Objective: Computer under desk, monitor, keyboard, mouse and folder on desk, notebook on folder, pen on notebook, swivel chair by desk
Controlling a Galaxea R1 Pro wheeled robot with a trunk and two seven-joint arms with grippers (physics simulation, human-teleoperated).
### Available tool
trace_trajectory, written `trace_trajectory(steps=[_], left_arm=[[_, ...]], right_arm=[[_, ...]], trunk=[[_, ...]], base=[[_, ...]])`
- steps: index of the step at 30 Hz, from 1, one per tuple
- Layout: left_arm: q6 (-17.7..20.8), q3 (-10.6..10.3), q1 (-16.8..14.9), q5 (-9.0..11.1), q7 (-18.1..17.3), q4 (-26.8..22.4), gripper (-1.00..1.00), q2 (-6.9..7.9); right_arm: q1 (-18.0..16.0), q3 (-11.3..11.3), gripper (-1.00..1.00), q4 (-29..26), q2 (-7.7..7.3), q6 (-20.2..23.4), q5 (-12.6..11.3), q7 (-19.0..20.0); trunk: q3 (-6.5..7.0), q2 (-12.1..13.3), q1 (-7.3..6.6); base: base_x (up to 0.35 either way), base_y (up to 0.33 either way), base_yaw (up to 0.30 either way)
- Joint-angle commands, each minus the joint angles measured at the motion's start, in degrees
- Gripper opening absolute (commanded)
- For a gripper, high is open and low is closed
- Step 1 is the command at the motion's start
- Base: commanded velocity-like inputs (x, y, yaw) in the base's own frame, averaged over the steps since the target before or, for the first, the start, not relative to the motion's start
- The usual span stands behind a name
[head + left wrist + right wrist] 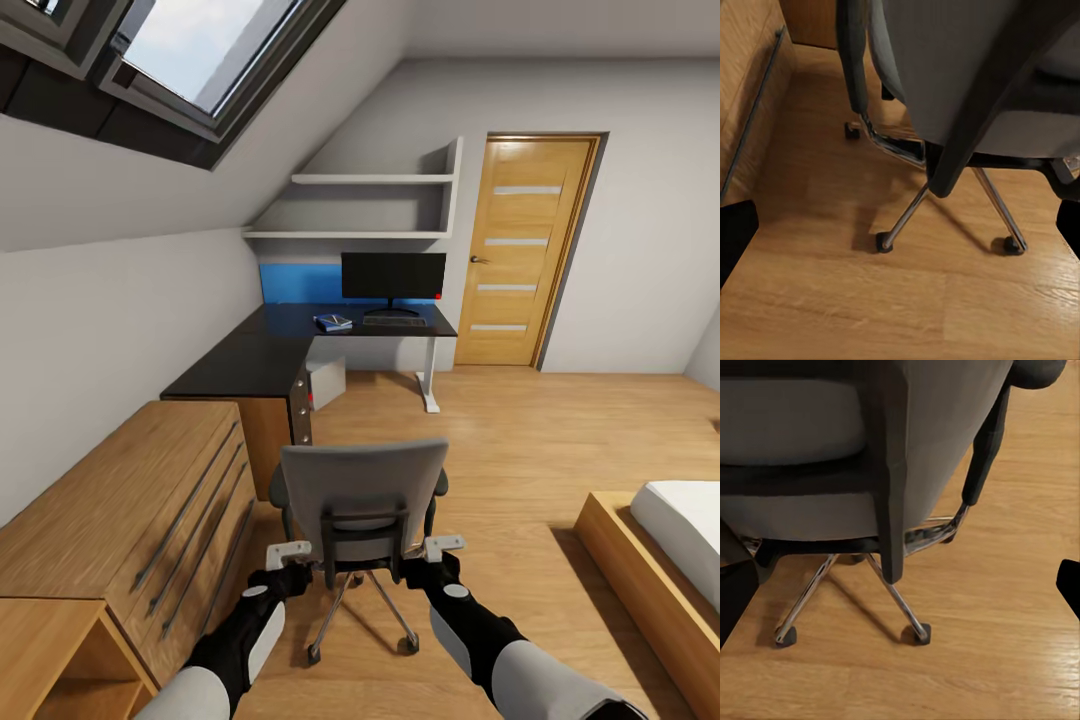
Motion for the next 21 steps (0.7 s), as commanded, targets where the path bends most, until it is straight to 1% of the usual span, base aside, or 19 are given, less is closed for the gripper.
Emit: trace_trajectory(steps=[1, 3, 4, 5, 6, 9, 10, 12, 15, 18, 19, 21], left_arm=[[0.20, 0.18, -0.02, 0.13, 0.11, -0.11, 1.00, -0.05], [0.01, -0.36, 0.05, 0.06, 1.12, 0.02, 1.00, -0.05], [-0.06, -1.09, 0.06, 0.01, 3.15, 0.67, 1.00, -0.05], [-0.63, -1.89, 0.06, -0.01, 5.98, 1.69, 1.00, -0.05], [-1.55, -2.36, 0.07, -0.02, 7.55, 2.17, 1.00, -0.05], [-7.67, -3.83, 0.07, 0.05, 10.08, 3.41, 1.00, -0.05], [-9.14, -4.14, 0.07, 0.05, 10.41, 4.26, 1.00, -0.05], [-10.68, -4.62, 0.07, 0.05, 10.75, 6.32, 1.00, -0.05], [-11.35, -5.15, 0.07, -0.01, 10.77, 8.20, 1.00, -0.05], [-11.47, -5.60, 0.07, -0.03, 10.36, 8.91, 1.00, -0.05], [-11.49, -5.74, 0.07, 0.04, 8.69, 9.12, 1.00, -0.05], [-11.49, -5.77, 0.07, 0.07, 7.38, 9.16, 1.00, -0.05]], right_arm=[[-0.04, 0.53, 1.00, 0.05, -0.01, -0.35, -0.58, -0.31], [0.02, 0.59, 1.00, 0.04, -0.01, -0.53, -0.49, -0.33], [0.03, 0.57, 1.00, 0.01, -0.02, -0.58, -0.44, -0.35], [0.03, 0.57, 1.00, -0.01, -0.06, -0.64, -0.39, -0.26], [0.04, 0.59, 1.00, -0.02, -0.07, -0.67, -0.35, -0.22], [0.08, 0.60, 1.00, -0.03, -0.05, -0.70, -0.30, -0.16], [0.08, 0.60, 1.00, -0.03, -0.06, -0.70, -0.29, -0.15], [0.11, 0.61, 1.00, -0.03, -0.06, -0.71, -0.29, -0.14], [0.12, 0.61, 1.00, -0.03, -0.06, -0.76, -0.25, -0.22], [0.13, 0.61, 1.00, -0.03, -0.08, -0.79, -0.17, -0.36], [0.13, 0.54, 1.00, -0.01, -0.29, -0.79, -0.22, -0.40], [0.13, 0.64, 1.00, 0.00, -0.14, -0.80, -0.21, -0.46]], trunk=[[-0.25, -0.46, 0.23], [-0.61, -1.27, 0.67], [-0.79, -1.67, 0.89], [-0.97, -2.07, 1.11], [-1.15, -2.47, 1.33], [-1.69, -3.67, 1.99], [-1.87, -4.07, 2.21], [-2.23, -4.87, 2.65], [-2.77, -6.08, 3.30], [-3.31, -7.28, 3.96], [-3.49, -7.68, 4.18], [-3.84, -8.48, 4.62]], base=[[0.000, 0.000, 0.000], [0.000, 0.000, 0.000], [0.000, 0.000, 0.000], [0.000, 0.000, 0.000], [0.000, 0.000, 0.000], [0.000, 0.000, 0.000], [0.000, 0.000, 0.000], [0.000, 0.000, 0.000], [0.000, 0.000, 0.000], [0.000, 0.000, 0.000], [0.000, 0.000, 0.000], [0.000, 0.000, 0.000]])
